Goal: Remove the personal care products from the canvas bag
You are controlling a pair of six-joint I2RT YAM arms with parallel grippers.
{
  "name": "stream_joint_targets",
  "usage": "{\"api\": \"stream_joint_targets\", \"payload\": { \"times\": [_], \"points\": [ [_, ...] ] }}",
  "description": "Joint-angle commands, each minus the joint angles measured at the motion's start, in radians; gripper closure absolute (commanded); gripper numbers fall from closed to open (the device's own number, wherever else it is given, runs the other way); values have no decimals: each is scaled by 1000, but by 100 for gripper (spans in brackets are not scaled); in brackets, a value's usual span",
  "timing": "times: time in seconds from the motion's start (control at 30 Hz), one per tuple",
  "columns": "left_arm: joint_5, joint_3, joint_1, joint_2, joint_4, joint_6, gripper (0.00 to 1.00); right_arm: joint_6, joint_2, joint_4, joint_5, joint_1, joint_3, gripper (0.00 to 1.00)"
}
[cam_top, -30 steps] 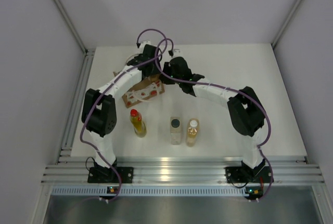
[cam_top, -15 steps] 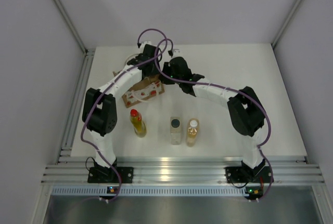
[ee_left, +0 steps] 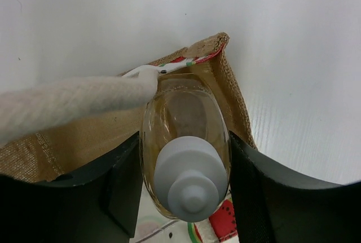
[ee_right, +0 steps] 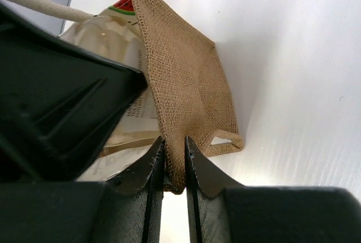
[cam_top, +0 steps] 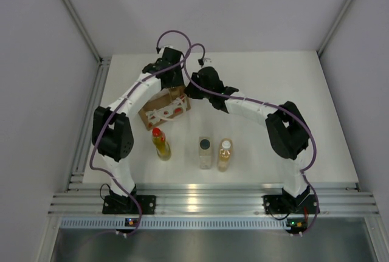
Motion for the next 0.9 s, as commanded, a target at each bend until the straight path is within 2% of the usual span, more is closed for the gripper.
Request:
{"api": "stream_joint_targets", "payload": {
  "times": [0.0, 0.23, 0.47, 0.7, 0.87],
  "points": [
    [11, 85, 13, -136, 69, 6, 100, 75, -19, 19, 37, 22, 14, 98],
    [55, 114, 14, -158, 42, 11, 100, 115, -42, 3, 143, 28, 0, 99],
    [51, 222, 14, -207, -41, 29, 100, 146, -2, -12, 151, 28, 33, 99],
    [27, 324, 14, -325, -122, 66, 100, 155, 23, -13, 135, 28, 63, 99],
    [57, 332, 14, -435, -147, 67, 100, 153, 24, -13, 137, 28, 78, 99]
  ]
}}
